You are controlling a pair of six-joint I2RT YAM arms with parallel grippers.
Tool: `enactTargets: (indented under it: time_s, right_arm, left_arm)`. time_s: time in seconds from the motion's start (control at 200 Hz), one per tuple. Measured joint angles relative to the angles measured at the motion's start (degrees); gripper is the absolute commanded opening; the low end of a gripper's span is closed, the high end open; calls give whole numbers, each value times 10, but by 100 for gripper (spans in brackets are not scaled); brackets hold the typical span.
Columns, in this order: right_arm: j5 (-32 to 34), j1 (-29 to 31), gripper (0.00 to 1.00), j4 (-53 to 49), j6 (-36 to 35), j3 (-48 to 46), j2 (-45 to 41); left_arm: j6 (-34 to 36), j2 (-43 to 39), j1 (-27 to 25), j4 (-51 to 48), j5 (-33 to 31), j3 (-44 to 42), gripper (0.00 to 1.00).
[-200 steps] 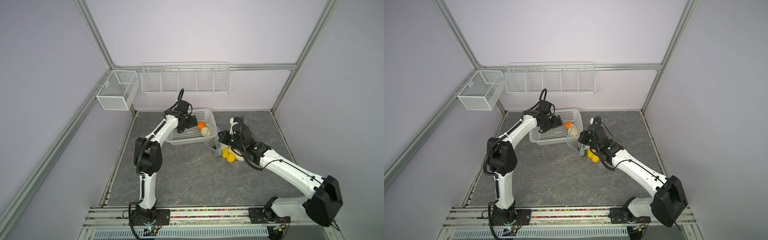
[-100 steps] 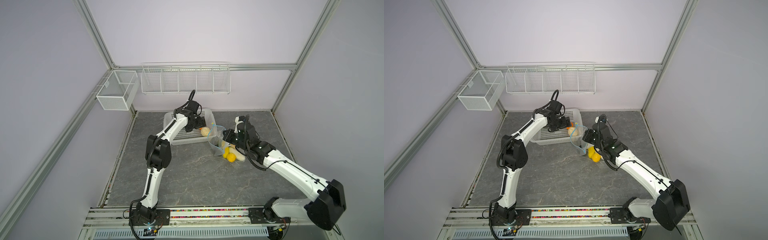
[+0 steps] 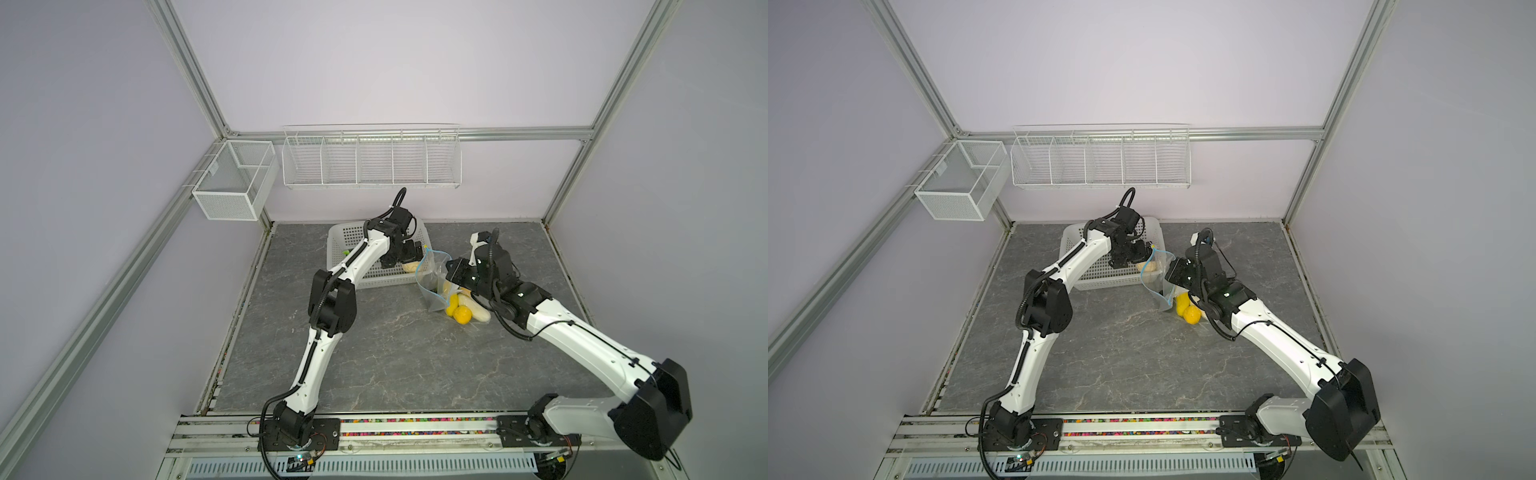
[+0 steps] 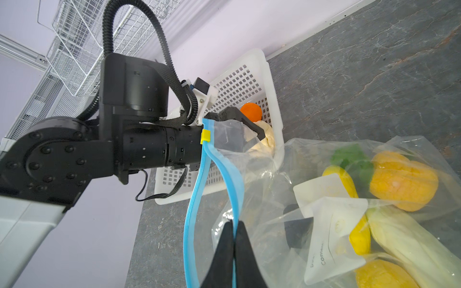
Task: Place the food in the zip-top bag and seal the zipper
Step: 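Lower the left gripper onto the pale pear and close on it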
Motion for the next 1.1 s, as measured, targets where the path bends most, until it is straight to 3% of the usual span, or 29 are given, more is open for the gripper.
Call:
enactTargets:
  time_s: [0.315, 0.54, 1.099]
  right_arm:
    - [-4, 0, 6, 0, 0, 0, 0]
    - [-4, 0, 6, 0, 0, -1, 0]
    - [-9, 0, 6, 0, 1, -3, 0]
  left_arm:
    - [11, 44, -14, -24, -32, 51, 100]
    - [15, 51, -19, -26, -42, 59, 86]
    - [26, 46, -12, -24, -94, 47, 68]
